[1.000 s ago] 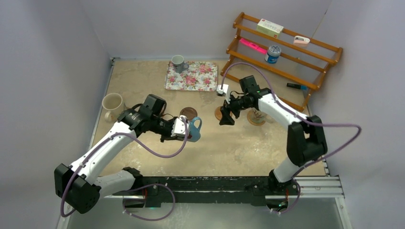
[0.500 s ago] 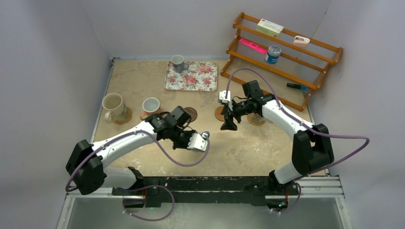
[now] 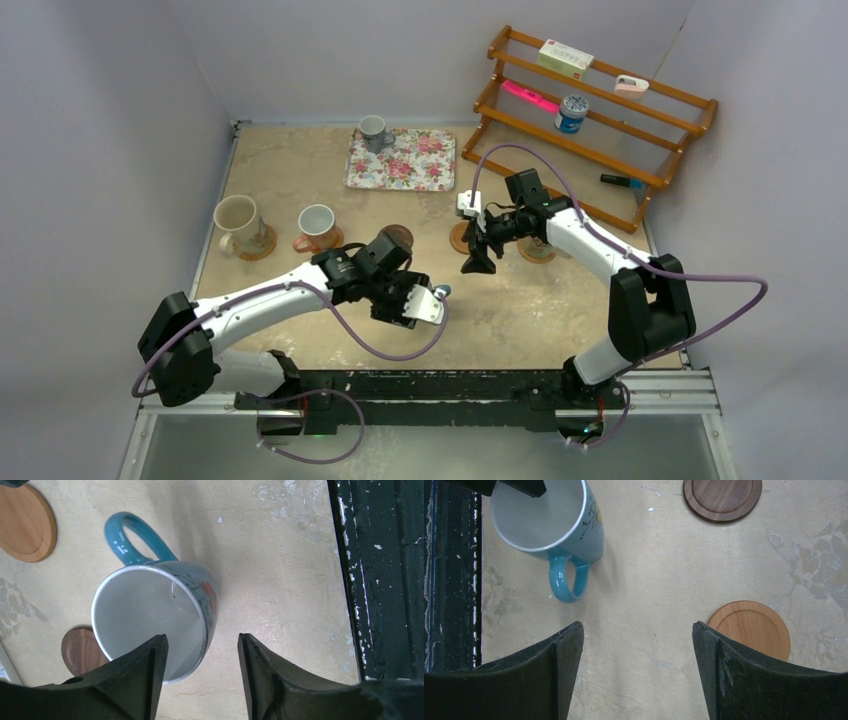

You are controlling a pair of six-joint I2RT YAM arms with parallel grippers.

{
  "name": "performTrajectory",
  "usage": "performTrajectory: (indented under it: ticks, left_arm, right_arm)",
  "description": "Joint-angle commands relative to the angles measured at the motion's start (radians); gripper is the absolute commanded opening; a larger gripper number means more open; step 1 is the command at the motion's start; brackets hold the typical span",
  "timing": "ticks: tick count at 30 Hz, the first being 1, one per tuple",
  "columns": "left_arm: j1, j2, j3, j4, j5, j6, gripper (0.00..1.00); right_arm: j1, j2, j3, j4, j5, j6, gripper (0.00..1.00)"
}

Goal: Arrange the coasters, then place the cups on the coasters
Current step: Place the cup at the center of the board.

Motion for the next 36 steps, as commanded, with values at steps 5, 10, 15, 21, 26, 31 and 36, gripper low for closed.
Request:
performTrajectory:
  ticks: [5, 10, 15, 21, 26, 31, 36]
  left_arm:
    - [-0.006, -0.104, 0.002, 0.041, -0.007, -0.037, 0.66]
    - [0.039, -0.237, -0.02, 0.105, -0.016, -0.069, 0.8]
    - [0.273, -0.334, -0.003, 0.11, 0.12, -0.075, 0.85]
    - [0.427, -0.387, -0.053, 0.155, 0.199, -0.123, 0.87]
    - [0.47, -0.375, -0.075, 0.196, 0.217, -0.157, 0.87]
    - [0.478, -0.393, -0.102, 0.23, 0.204, -0.175, 0.87]
    - [0.485, -0.425, -0.121, 0.238, 0.211, -0.179, 0.87]
  right_arm:
    - [0.002, 0.009, -0.015, 0.006, -0.023, -0.049, 0.82]
    - [0.005, -0.01, -0.04, 0.021, -0.055, -0.059, 0.81]
    - [0.014, -0.076, -0.066, 0.035, -0.062, -0.034, 0.8]
    - [0.086, -0.22, -0.19, 0.185, 0.078, 0.049, 0.81]
    - [0.182, -0.252, -0.241, 0.246, 0.156, 0.092, 0.81]
    - [0.241, -0.235, -0.259, 0.262, 0.165, 0.102, 0.8]
    - [0.288, -0.213, -0.302, 0.355, 0.242, 0.133, 0.79]
